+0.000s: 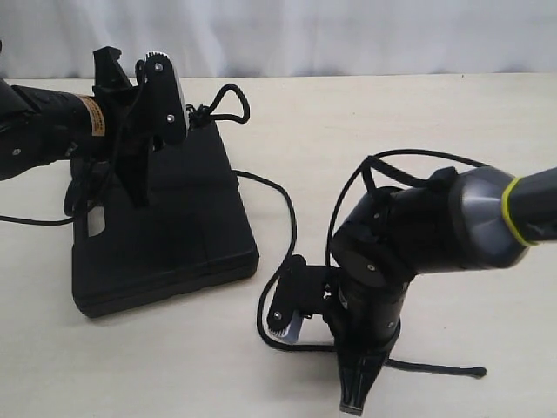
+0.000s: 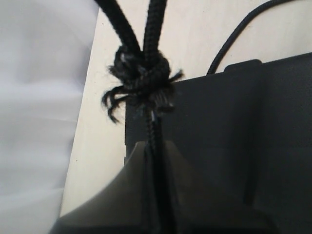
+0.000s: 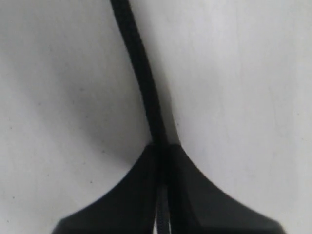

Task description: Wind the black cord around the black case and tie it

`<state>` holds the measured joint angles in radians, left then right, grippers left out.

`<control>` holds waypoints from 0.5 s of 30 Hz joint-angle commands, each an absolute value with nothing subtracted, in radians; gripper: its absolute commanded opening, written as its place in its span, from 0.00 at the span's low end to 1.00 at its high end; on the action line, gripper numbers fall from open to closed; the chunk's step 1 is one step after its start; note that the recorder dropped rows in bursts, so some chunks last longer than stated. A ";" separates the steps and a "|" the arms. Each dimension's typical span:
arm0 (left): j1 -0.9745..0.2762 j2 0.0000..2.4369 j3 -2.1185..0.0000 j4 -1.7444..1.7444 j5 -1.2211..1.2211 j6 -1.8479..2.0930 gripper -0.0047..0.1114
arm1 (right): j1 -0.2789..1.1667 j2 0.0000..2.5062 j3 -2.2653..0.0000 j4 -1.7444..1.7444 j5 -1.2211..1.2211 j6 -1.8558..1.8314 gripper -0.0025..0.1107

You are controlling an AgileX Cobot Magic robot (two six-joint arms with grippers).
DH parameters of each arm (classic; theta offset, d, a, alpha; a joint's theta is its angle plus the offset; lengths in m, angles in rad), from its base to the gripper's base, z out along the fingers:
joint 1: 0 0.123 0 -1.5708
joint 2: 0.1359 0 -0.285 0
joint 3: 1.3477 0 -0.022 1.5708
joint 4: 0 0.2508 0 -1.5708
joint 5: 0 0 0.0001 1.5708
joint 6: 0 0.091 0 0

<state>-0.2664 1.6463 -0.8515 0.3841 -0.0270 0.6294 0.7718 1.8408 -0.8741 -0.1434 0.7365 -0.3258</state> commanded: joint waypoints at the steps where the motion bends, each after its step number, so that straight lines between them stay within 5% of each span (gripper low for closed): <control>1: -0.269 1.641 -0.850 0.379 -0.043 0.619 0.04 | 0.707 1.817 -0.942 -0.084 0.775 -0.327 0.06; 8: -0.269 1.641 -0.850 0.383 -0.047 0.620 0.04 | 0.423 1.759 -1.107 0.219 0.768 -0.336 0.06; 15: -0.269 1.641 -0.850 0.417 -0.075 0.634 0.04 | 0.148 1.776 -1.167 0.885 0.685 -0.481 0.06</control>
<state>-0.2664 1.6463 -0.8515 0.3910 -0.0428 0.6331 0.2203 1.7674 -1.1606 0.6298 0.7112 -0.3843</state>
